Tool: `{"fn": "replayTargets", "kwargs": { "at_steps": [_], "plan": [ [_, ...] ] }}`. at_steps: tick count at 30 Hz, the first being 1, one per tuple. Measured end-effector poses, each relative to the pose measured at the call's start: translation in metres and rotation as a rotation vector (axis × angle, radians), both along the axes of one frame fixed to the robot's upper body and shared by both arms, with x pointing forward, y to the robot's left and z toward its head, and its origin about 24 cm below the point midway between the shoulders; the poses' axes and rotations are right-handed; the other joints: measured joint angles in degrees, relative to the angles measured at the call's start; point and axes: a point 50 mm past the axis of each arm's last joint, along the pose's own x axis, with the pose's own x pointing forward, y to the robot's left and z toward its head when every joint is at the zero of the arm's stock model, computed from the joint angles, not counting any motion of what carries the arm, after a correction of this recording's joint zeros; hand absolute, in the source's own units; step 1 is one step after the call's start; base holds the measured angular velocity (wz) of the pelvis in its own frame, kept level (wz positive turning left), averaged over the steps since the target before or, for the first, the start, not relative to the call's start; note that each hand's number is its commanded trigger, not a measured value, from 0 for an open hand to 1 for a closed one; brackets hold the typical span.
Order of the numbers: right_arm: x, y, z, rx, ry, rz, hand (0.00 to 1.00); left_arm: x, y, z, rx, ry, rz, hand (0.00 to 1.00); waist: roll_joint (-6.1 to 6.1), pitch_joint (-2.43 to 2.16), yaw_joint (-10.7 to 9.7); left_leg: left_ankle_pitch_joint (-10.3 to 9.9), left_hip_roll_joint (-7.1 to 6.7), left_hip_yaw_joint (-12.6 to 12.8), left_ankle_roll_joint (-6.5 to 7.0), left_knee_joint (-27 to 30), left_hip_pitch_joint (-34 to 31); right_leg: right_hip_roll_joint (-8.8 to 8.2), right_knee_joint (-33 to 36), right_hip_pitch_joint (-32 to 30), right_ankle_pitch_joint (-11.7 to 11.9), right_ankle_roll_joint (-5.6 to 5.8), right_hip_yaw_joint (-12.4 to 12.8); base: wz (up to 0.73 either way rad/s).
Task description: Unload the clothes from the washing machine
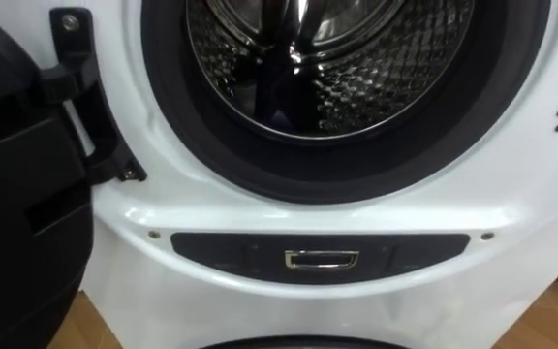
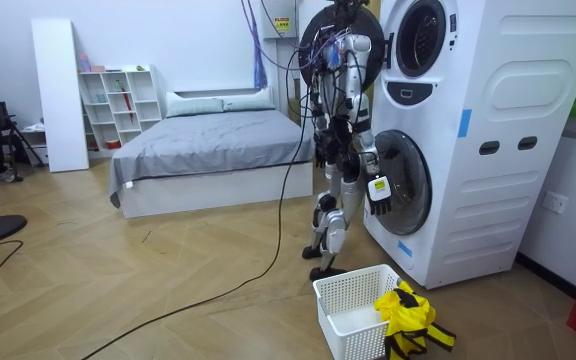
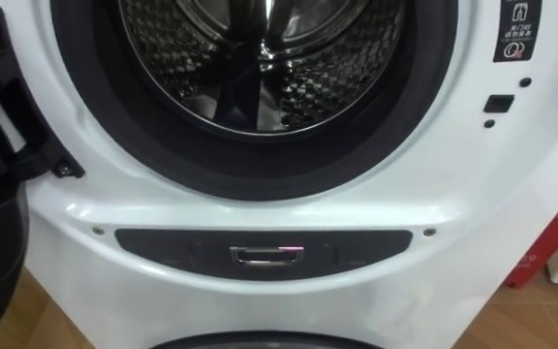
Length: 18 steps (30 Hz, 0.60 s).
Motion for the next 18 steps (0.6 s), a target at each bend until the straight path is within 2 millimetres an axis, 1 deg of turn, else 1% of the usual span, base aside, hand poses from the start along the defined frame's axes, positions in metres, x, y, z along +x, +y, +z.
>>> {"fn": "replayTargets", "kwargs": {
  "at_steps": [1, 2, 3, 4, 5, 6, 7, 8, 9, 10, 11, 12, 13, 14, 15, 16, 17, 18],
  "plan": [
    [0.001, 0.0, 0.0, 0.002, -0.004, 0.005, 0.0, -0.001, 0.001, 0.0, 0.005, 0.004, 0.004, 0.0, -0.2, -0.07, 0.1, -0.2, 0.14, 0.0, -0.21, 3.4, -2.0, 0.04, 1.4, -1.0, -0.2, -0.33, -0.3, -0.09],
    [0.001, 0.0, 0.0, 0.001, -0.003, 0.007, 0.0, -0.002, 0.001, 0.0, 0.006, 0.009, -0.001, 0.0, -0.21, -0.1, 0.1, -0.2, 0.19, 0.0, -0.21, 5.4, -3.1, 0.02, 2.0, -1.5, -0.2, -0.45, -0.3, -0.08],
    [0.003, -0.002, 0.001, -0.008, -0.006, 0.024, 0.0, 0.001, 0.0, 0.0, 0.004, 0.009, -0.009, 0.0, -0.01, -0.26, -0.1, -0.1, 0.21, -0.4, -0.22, 9.1, -5.9, 0.18, 2.5, -2.7, -0.1, -0.81, -0.6, -0.03],
    [0.007, -0.004, 0.002, -0.019, -0.015, 0.032, 0.0, 0.006, -0.002, 0.0, -0.003, -0.002, -0.013, 0.0, 0.02, -0.46, -0.3, -0.1, 0.3, -0.9, -0.5, 11.9, -8.3, 0.32, 2.4, -3.8, 0.2, -1.24, -1.3, 0.0],
    [0.008, -0.006, 0.002, -0.025, -0.02, 0.029, 0.0, 0.011, -0.003, 0.0, -0.007, -0.014, -0.013, 0.0, 0.14, -0.46, -0.5, -0.3, 0.61, -0.9, -1.15, 13.2, -9.3, 0.15, 2.6, -4.4, 0.3, -1.5, -1.7, 0.05],
    [0.009, -0.01, 0.003, -0.039, -0.026, 0.02, 0.0, 0.016, -0.006, 0.0, -0.014, -0.031, -0.006, 0.0, 0.62, 0.07, -0.8, -1.1, 1.98, -0.5, -2.05, 19.9, -11.4, 0.45, 3.4, -5.3, 0.1, -2.1, -3.1, -0.14],
    [0.007, -0.015, 0.004, -0.052, -0.021, 0.012, 0.0, 0.016, -0.008, 0.0, -0.021, -0.035, 0.005, 0.0, 1.52, 0.17, -0.9, -1.3, 3.9, 0.5, -2.44, 28.0, -11.5, 1.33, 4.8, -5.3, -0.1, -2.68, -3.5, -0.21],
    [0.006, -0.017, 0.004, -0.059, -0.019, 0.011, 0.0, 0.015, -0.008, 0.0, -0.025, -0.034, 0.005, 0.0, 2.14, 0.09, -1.5, -1.2, 4.74, 0.5, -2.69, 30.7, -10.6, 1.84, 5.0, -5.1, -0.2, -2.87, -3.6, -0.22],
    [0.006, -0.019, 0.005, -0.066, -0.023, -0.002, 0.0, 0.021, -0.008, 0.0, -0.029, -0.047, 0.001, 0.0, 2.97, 0.08, -2.8, -1.1, 6.2, 0.2, -3.25, 33.2, -7.9, 2.65, 5.6, -5.1, -0.2, -3.09, -4.1, 0.15],
    [0.01, -0.02, 0.006, -0.064, -0.042, -0.021, 0.0, 0.03, -0.007, 0.001, -0.033, -0.07, -0.002, 0.0, 3.19, 0.23, -4.3, -0.5, 7.34, -0.1, -4.27, 33.0, -4.8, 2.85, 6.3, -5.5, -0.2, -3.11, -5.0, 0.29],
    [0.011, -0.02, 0.006, -0.063, -0.048, -0.029, 0.0, 0.037, -0.008, 0.002, -0.037, -0.092, -0.005, 0.0, 3.21, 0.23, -4.8, -0.5, 7.86, -0.2, -4.34, 31.6, -3.1, 2.83, 7.0, -6.1, -0.2, -3.11, -5.4, 0.36],
    [0.011, -0.02, 0.007, -0.06, -0.057, -0.051, 0.0, 0.053, -0.009, 0.004, -0.046, -0.143, -0.019, 0.0, 3.34, 0.22, -5.3, -0.5, 8.77, -0.3, -5.28, 26.4, 0.7, 2.8, 9.1, -7.7, -0.2, -3.14, -5.8, 0.24],
    [0.015, -0.021, 0.008, -0.063, -0.074, -0.052, 0.0, 0.07, -0.012, 0.007, -0.053, -0.188, -0.043, 0.0, 3.4, 0.19, -5.4, -4.2, 9.31, -0.2, -8.1, 19.1, 4.1, 2.75, 10.6, -9.9, 0.0, -3.03, -6.1, 0.15],
    [0.017, -0.021, 0.008, -0.064, -0.08, -0.053, 0.0, 0.078, -0.013, 0.008, -0.055, -0.204, -0.057, 0.0, 3.49, 0.17, -5.4, -5.7, 9.36, 0.0, -8.19, 15.5, 5.4, 2.76, 11.2, -11.0, 0.4, -2.99, -6.3, 0.12],
    [0.02, -0.021, 0.009, -0.066, -0.093, -0.056, 0.0, 0.091, -0.016, 0.012, -0.056, -0.239, -0.086, 0.0, 3.93, 0.09, -5.2, -8.0, 9.6, 0.5, -7.45, 9.4, 7.4, 2.67, 12.6, -13.3, 1.1, -2.91, -6.7, 0.0],
    [0.023, -0.021, 0.01, -0.065, -0.111, -0.073, 0.0, 0.101, -0.019, 0.015, -0.059, -0.271, -0.121, 0.0, 4.01, 0.3, -4.7, -9.6, 9.58, 0.8, -6.88, 4.0, 8.4, 2.54, 14.3, -15.8, 2.0, -2.83, -6.7, -0.06],
    [0.024, -0.022, 0.011, -0.065, -0.117, -0.077, 0.0, 0.105, -0.021, 0.016, -0.061, -0.281, -0.138, 0.0, 3.98, 0.3, -4.5, -10.1, 9.37, 1.2, -6.01, 1.7, 8.6, 2.4, 15.4, -17.3, 2.6, -2.71, -6.6, -0.12],
    [0.027, -0.022, 0.012, -0.061, -0.127, -0.092, 0.0, 0.108, -0.023, 0.016, -0.064, -0.282, -0.159, 0.0, 3.48, 0.48, -4.4, -10.7, 8.33, 1.6, -4.11, 0.2, 7.9, 1.36, 16.8, -19.6, 3.8, -2.22, -6.3, -0.24]
  ]
}}
